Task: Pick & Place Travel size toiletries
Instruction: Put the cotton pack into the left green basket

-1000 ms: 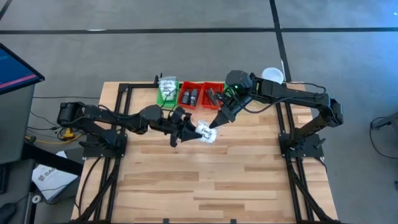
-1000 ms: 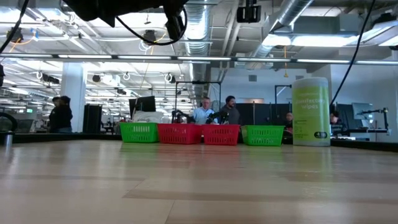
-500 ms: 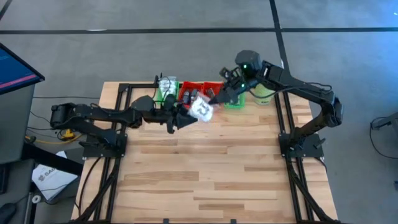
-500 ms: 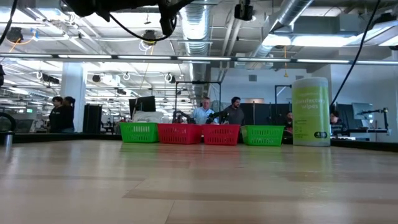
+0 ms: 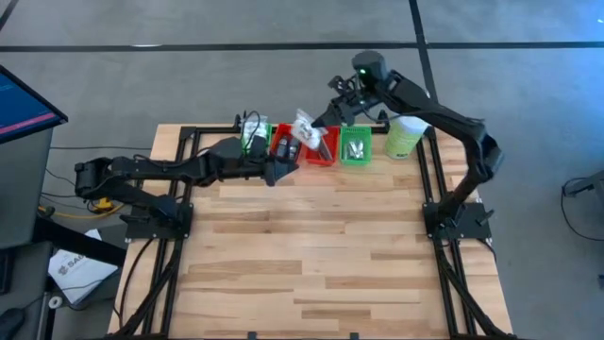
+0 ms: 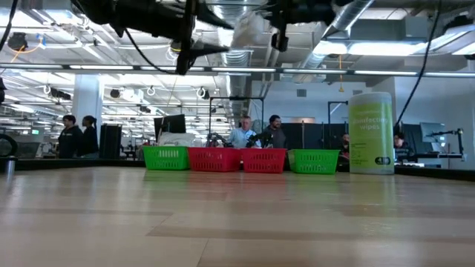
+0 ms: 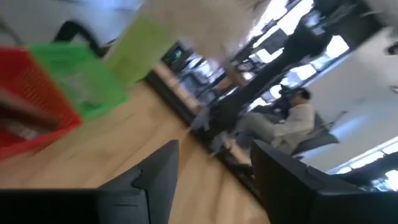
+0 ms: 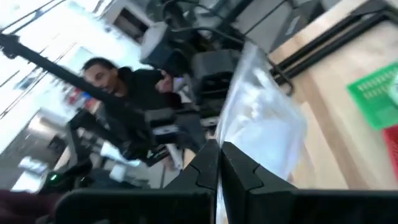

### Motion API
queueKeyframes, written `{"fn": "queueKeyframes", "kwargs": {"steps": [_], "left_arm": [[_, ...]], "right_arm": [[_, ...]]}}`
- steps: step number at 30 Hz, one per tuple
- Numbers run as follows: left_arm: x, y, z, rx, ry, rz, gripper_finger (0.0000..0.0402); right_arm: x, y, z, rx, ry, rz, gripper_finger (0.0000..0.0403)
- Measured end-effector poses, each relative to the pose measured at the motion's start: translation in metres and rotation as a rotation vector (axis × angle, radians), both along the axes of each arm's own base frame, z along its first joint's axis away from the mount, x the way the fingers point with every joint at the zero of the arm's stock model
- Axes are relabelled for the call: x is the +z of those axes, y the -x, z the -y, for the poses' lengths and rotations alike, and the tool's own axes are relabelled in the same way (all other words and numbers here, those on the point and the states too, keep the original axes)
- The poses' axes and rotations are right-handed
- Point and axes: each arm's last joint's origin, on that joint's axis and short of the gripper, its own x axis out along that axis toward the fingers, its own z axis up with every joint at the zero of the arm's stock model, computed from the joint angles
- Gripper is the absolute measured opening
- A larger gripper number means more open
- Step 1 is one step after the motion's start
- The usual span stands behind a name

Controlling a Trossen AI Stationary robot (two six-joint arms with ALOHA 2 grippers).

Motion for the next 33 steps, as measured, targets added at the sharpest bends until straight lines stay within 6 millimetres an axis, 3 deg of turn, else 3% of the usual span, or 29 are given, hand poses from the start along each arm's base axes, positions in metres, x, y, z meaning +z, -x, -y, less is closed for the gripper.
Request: {"fn": "queueKeyframes", "kwargs": {"steps": [4, 8, 14, 19, 22, 29, 33], "left_arm": [[-0.01, 0.003, -0.003, 0.02, 0.063, -0.093, 0.0181], [-0.019, 0.005, 0.001, 0.045, 0.13, -0.186, 0.0158], [-0.025, 0.013, 0.01, 0.065, 0.147, -0.301, 0.0087], [-0.02, 0.032, 0.015, 0.139, 0.126, -0.387, 0.0009], [-0.01, 0.049, 0.018, 0.22, 0.073, -0.402, 0.0004], [0.017, 0.088, 0.025, 0.342, -0.03, -0.246, 0.0], [0.018, 0.105, 0.027, 0.346, -0.029, -0.198, 0.0]], "right_arm": [[-0.016, -0.025, 0.018, 0.025, 0.006, -0.021, 0.0], [-0.009, -0.037, 0.041, 0.008, 0.074, 0.031, 0.0], [-0.023, -0.055, 0.067, -0.032, 0.118, -0.041, 0.0], [-0.031, -0.063, 0.074, -0.045, 0.176, -0.092, 0.0], [-0.04, -0.072, 0.074, -0.04, 0.193, -0.111, 0.0], [-0.061, -0.105, 0.068, -0.021, 0.208, -0.15, 0.0], [-0.069, -0.127, 0.064, -0.02, 0.216, -0.122, 0.0]]}}
